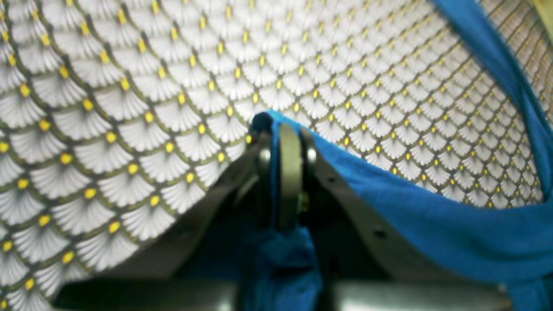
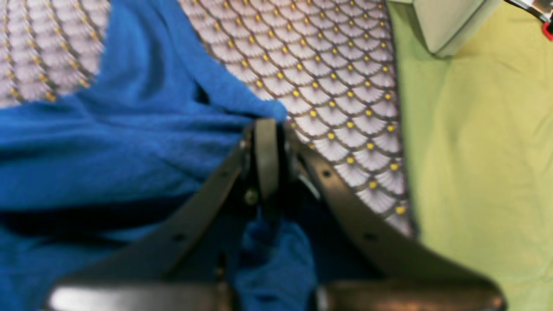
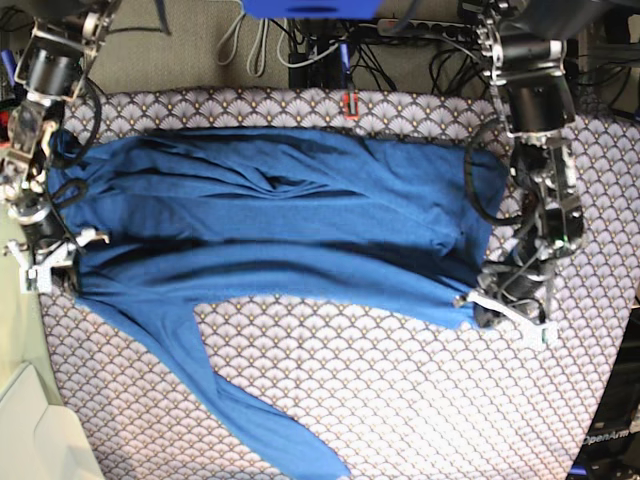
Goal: Fold the T-shirt properly
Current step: 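Lift both grippers and fold the hem toward the shoulder edge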
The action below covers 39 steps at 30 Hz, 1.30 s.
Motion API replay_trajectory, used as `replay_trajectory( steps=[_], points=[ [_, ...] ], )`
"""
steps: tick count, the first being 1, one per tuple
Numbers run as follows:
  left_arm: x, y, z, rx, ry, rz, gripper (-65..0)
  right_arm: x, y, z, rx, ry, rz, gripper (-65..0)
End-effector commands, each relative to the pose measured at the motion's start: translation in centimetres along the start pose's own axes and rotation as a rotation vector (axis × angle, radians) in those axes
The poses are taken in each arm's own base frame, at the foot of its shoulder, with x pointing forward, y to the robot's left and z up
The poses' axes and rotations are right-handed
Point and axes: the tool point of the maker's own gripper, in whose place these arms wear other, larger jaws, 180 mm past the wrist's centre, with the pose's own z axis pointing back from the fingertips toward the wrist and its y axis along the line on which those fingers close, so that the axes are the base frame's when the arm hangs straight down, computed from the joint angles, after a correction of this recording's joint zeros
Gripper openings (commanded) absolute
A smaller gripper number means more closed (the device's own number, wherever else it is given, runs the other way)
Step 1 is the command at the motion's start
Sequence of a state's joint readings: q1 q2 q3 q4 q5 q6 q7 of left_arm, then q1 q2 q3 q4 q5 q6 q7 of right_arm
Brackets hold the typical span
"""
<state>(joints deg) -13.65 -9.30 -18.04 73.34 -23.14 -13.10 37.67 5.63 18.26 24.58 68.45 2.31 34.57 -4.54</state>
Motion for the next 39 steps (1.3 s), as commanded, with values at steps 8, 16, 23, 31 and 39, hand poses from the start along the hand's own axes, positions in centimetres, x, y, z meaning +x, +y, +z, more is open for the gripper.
replay_trajectory(
  steps=[8, 16, 23, 31, 39],
  points=[
    [0.8, -1.3, 2.3, -0.095, -0.012, 0.058, -64.7, 1.7, -0.8, 2.1, -0.001, -0.075, 0.003, -65.0],
    [0.5, 0.5, 4.2, -0.124, 0.019, 0.137, -64.7, 1.7, -1.8, 3.8, -0.033, -0.086, 0.017, -65.0],
    [0.5, 1.5, 5.2, -0.140, 0.072, 0.172, -64.7, 1.5, -2.2, 4.8, 0.001, -0.083, 0.015, -65.0],
    [-0.8, 1.8, 5.6, -0.133, 0.102, 0.171, -64.7, -1.5, -1.9, 6.3, 0.006, -0.014, 0.009, -65.0],
    [-3.1, 2.5, 6.3, -0.112, 0.151, 0.168, -64.7, -3.2, -1.6, 7.3, 0.010, 0.025, 0.007, -65.0]
  ],
)
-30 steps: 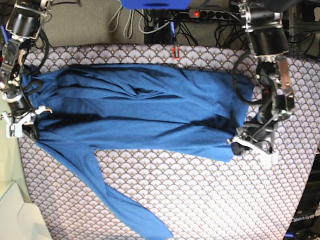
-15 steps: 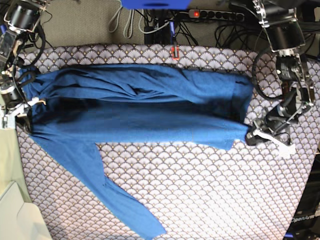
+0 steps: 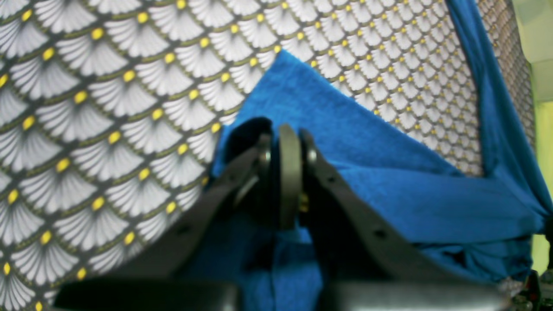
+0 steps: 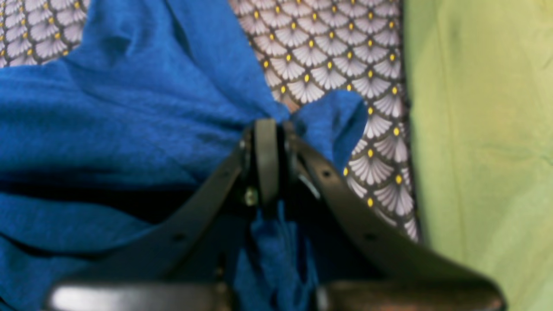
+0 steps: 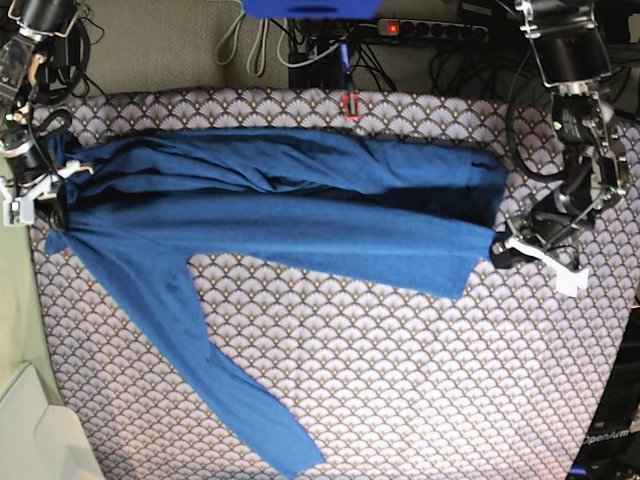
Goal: Fold the T-shirt properly
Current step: 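Lift both grippers and fold the hem toward the shoulder edge, then tug the folded hem edge with the left gripper to straighten it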
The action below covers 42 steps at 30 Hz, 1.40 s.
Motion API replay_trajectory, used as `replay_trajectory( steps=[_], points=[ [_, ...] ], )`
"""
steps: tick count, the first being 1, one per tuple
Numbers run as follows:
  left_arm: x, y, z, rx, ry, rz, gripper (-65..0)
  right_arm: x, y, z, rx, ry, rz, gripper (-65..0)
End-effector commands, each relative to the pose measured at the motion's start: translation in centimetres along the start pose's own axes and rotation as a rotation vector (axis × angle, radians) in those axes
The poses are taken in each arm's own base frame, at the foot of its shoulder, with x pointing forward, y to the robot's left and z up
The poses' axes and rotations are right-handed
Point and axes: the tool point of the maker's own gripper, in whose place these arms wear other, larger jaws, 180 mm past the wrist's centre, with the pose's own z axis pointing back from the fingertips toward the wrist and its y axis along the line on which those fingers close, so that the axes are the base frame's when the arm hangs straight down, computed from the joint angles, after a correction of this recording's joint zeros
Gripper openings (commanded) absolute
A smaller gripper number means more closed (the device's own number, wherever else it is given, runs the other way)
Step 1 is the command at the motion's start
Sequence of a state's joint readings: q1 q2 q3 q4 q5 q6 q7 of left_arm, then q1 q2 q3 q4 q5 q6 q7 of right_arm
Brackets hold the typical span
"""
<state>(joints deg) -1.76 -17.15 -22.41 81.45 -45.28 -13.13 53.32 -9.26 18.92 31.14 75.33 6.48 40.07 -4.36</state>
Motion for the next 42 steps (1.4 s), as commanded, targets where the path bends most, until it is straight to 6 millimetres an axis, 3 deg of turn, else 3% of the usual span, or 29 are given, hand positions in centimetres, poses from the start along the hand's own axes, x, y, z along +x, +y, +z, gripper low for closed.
replay_trajectory(
  steps=[1, 11, 20, 31, 37, 42],
  points=[
    [1.5, -0.5, 0.4, -0.017, -0.041, -0.013, -64.7, 1.8, -0.9, 0.3, -0.012, -0.059, 0.014, -65.0],
    [-0.6, 0.0, 0.7, -0.007, 0.060, -0.008, -64.7, 0.3, -0.9, 1.2, -0.021, -0.028, 0.001, -65.0],
    [0.1, 0.1, 1.3, 0.002, 0.055, -0.040, -64.7, -0.1, -1.9, 2.0, -0.065, -0.034, -0.027, -65.0],
    [3.9, -4.0, 4.5, -0.037, -0.029, -0.185, -64.7, 0.0, -1.9, 2.0, -0.065, -0.036, -0.026, -65.0],
    [3.9, -5.3, 5.9, -0.047, -0.055, -0.237, -64.7, 0.3, -1.9, 1.8, -0.065, -0.043, -0.028, -65.0],
    [4.0, -7.5, 6.4, -0.156, -0.075, -0.205, -64.7, 0.3, -1.7, 1.6, -0.060, -0.045, -0.028, -65.0]
  ],
)
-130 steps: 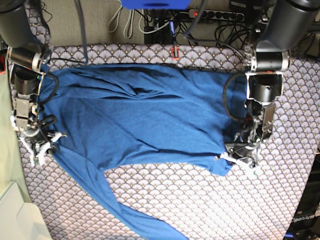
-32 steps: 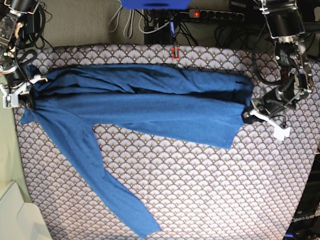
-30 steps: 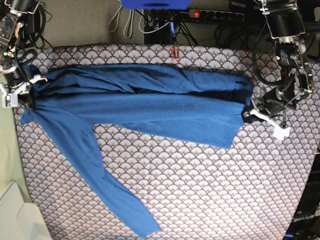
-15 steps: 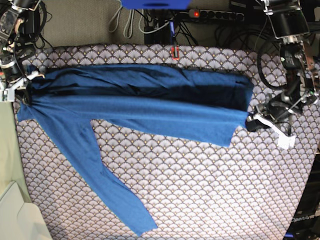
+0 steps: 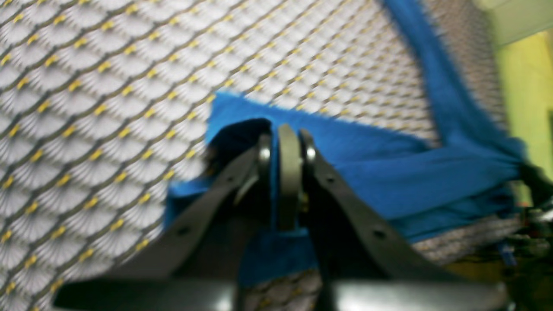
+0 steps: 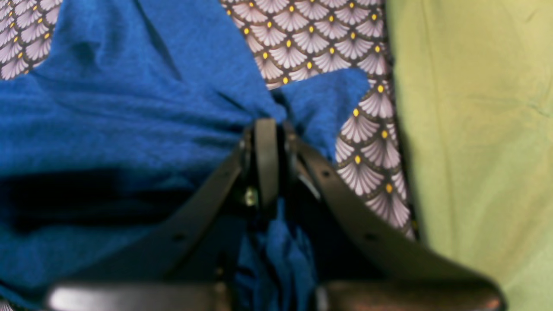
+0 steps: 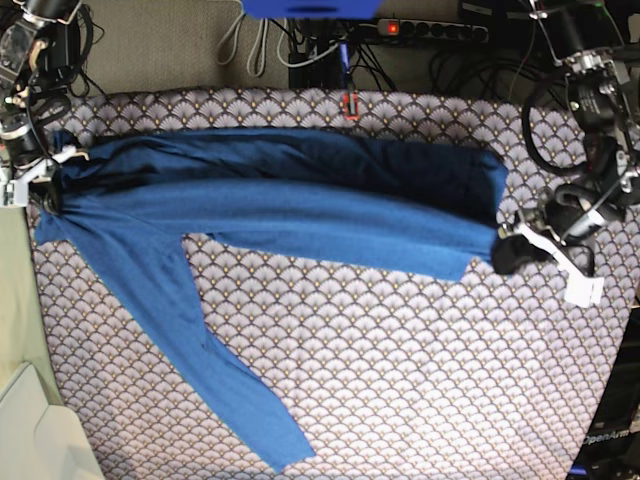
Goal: Fold the T-shirt properly
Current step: 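Tug the folded hem edge with the left gripper to straighten it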
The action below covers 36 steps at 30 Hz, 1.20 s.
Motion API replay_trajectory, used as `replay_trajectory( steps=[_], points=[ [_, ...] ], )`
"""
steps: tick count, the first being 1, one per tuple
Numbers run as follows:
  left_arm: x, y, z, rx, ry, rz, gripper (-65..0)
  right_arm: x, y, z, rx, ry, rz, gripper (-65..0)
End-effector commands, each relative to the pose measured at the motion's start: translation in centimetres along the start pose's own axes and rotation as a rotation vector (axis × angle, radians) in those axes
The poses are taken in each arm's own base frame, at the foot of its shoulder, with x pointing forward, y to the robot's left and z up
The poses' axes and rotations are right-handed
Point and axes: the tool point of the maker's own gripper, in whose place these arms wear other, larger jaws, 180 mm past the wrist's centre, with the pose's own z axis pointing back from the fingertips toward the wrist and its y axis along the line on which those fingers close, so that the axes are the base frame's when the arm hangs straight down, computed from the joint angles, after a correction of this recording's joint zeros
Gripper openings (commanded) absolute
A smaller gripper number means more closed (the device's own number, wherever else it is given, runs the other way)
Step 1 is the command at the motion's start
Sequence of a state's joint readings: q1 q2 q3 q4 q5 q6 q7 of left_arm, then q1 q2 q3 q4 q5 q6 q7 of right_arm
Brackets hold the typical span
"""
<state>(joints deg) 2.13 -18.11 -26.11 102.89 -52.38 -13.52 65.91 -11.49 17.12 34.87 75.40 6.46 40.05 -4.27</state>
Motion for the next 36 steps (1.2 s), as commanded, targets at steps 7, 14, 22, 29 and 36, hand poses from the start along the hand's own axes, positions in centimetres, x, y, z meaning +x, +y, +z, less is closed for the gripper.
replay_trajectory(
  steps=[7, 14, 22, 29, 36],
  points=[
    [3.3, -1.4, 1.3, -0.089, -0.116, 0.029, -64.7, 2.1, -0.7, 0.0, -0.007, -0.065, 0.014, -65.0],
    [3.6, 0.2, 1.0, -0.067, -0.121, 0.074, -64.7, 2.0, -0.7, 0.1, -0.008, -0.064, 0.013, -65.0],
    [1.3, 1.5, 0.1, -0.055, -0.059, 0.140, -64.7, 1.9, -0.8, 0.1, -0.011, -0.061, 0.011, -65.0],
    [-1.9, 1.9, -1.8, -0.067, 0.039, 0.198, -64.7, 1.5, -0.8, 0.3, -0.011, -0.051, 0.010, -65.0],
    [-3.2, 3.0, -2.2, -0.051, 0.080, 0.233, -64.7, 0.9, -0.9, 0.7, -0.012, -0.033, 0.016, -65.0]
  ],
)
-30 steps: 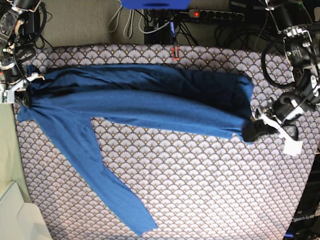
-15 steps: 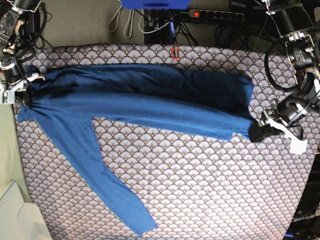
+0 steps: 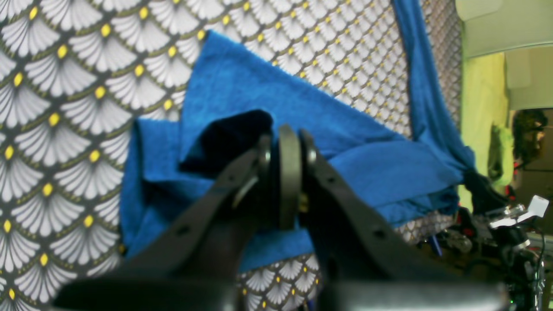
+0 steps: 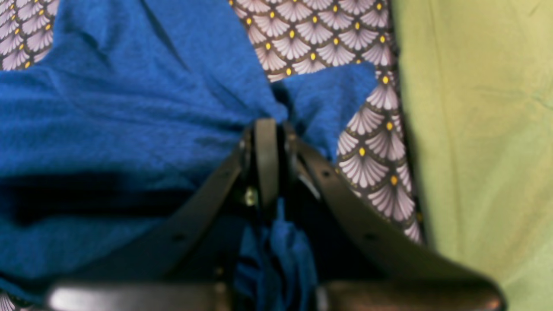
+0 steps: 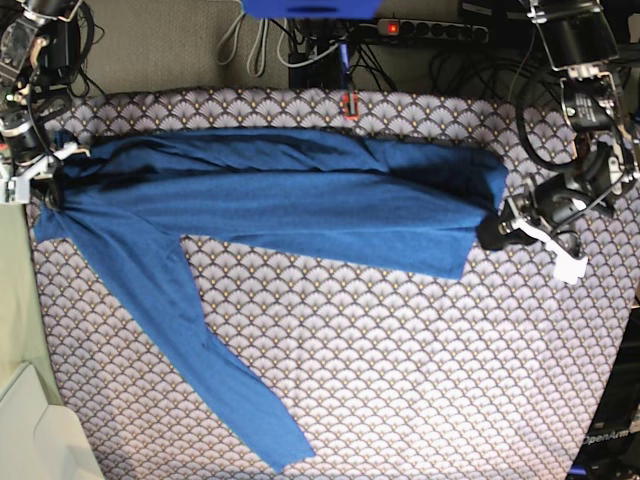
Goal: Fold the T-shirt properly
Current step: 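Tug the folded hem edge with the left gripper to straighten it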
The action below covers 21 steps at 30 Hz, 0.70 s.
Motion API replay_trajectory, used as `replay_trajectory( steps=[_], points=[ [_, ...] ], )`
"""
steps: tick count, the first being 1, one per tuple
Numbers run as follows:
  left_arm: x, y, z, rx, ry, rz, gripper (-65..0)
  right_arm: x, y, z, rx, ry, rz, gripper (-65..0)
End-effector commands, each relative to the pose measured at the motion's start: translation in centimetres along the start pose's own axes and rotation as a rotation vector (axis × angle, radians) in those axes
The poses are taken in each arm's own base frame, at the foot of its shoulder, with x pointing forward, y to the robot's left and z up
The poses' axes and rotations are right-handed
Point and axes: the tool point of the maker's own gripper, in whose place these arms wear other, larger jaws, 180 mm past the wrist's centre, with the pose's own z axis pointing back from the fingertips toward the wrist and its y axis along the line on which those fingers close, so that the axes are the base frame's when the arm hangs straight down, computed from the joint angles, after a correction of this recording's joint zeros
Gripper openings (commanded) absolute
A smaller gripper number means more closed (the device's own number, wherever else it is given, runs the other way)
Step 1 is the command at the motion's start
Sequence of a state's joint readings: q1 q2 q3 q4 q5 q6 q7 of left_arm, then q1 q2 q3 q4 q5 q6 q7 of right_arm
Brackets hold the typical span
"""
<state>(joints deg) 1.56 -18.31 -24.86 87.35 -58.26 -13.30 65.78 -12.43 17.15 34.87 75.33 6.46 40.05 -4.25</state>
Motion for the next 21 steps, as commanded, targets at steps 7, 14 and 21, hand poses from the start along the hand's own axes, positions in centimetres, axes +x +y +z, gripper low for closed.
replay_trajectory(
  steps=[7, 14, 21],
  points=[
    [0.8, 0.0, 0.6, -0.005, -0.021, -0.009, -64.7, 0.7, -0.9, 0.8, -0.011, -0.029, 0.014, -65.0],
    [-0.9, 2.7, -0.2, 0.026, 0.022, 0.088, -64.7, -0.4, -0.6, 1.3, -0.007, -0.003, 0.010, -65.0],
    [-2.2, 4.3, -0.8, 0.045, 0.052, 0.157, -64.6, -1.1, 0.0, 1.3, -0.005, 0.008, -0.010, -65.0]
  ],
)
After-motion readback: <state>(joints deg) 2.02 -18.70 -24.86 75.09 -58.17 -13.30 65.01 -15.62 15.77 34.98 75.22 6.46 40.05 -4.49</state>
